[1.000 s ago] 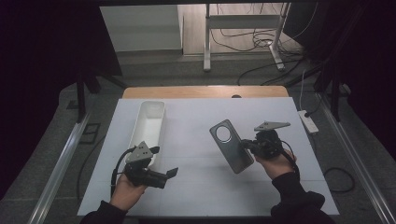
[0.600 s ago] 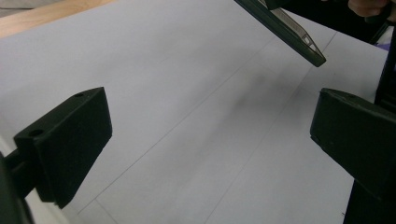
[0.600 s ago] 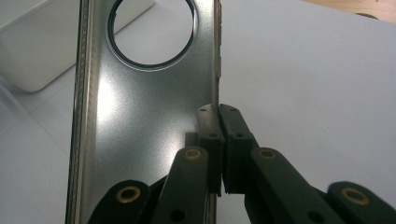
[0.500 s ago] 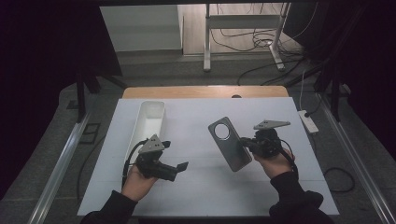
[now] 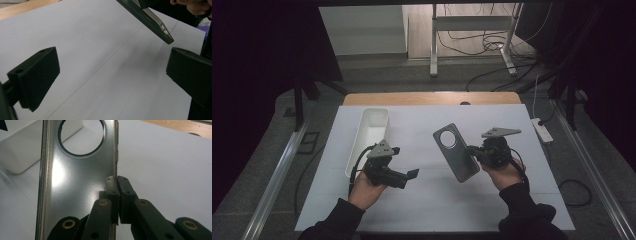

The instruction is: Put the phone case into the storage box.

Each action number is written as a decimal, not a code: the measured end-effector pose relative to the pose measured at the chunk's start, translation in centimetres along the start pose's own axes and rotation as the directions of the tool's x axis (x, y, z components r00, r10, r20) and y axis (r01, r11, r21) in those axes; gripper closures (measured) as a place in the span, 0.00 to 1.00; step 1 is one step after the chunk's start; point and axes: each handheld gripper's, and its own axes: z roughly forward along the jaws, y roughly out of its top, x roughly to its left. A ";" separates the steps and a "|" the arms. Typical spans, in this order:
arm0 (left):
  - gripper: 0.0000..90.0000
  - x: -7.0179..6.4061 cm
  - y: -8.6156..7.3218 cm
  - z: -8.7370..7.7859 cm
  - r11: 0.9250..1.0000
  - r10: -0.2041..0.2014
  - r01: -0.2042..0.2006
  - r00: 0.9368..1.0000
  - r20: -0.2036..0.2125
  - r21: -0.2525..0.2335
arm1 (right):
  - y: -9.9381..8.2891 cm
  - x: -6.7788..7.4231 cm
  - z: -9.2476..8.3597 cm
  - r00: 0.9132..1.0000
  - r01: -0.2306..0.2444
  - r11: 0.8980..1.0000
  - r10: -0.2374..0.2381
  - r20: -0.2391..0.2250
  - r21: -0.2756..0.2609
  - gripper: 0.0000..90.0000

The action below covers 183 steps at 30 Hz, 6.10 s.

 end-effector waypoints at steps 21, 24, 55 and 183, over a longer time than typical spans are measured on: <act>0.00 -0.1 1.3 2.5 1.000 -0.005 0.005 1.000 0.028 0.022 | 0.4 1.0 0.6 1.000 0.014 1.000 -0.014 0.011 -0.007 0.98; 0.00 -0.3 1.5 2.8 1.000 0.009 -0.010 1.000 0.026 0.024 | 0.5 1.1 0.6 1.000 0.013 1.000 -0.013 0.008 -0.011 0.98; 0.04 -1.0 2.8 5.6 0.998 0.020 -0.023 0.998 0.054 0.058 | 0.3 3.1 1.7 0.999 0.027 0.999 -0.027 -0.029 -0.022 0.98; 0.00 1.6 3.2 2.5 1.000 -0.001 0.002 1.000 -0.015 0.025 | 0.3 4.8 -0.6 0.990 0.103 0.989 -0.112 -0.080 -0.103 0.90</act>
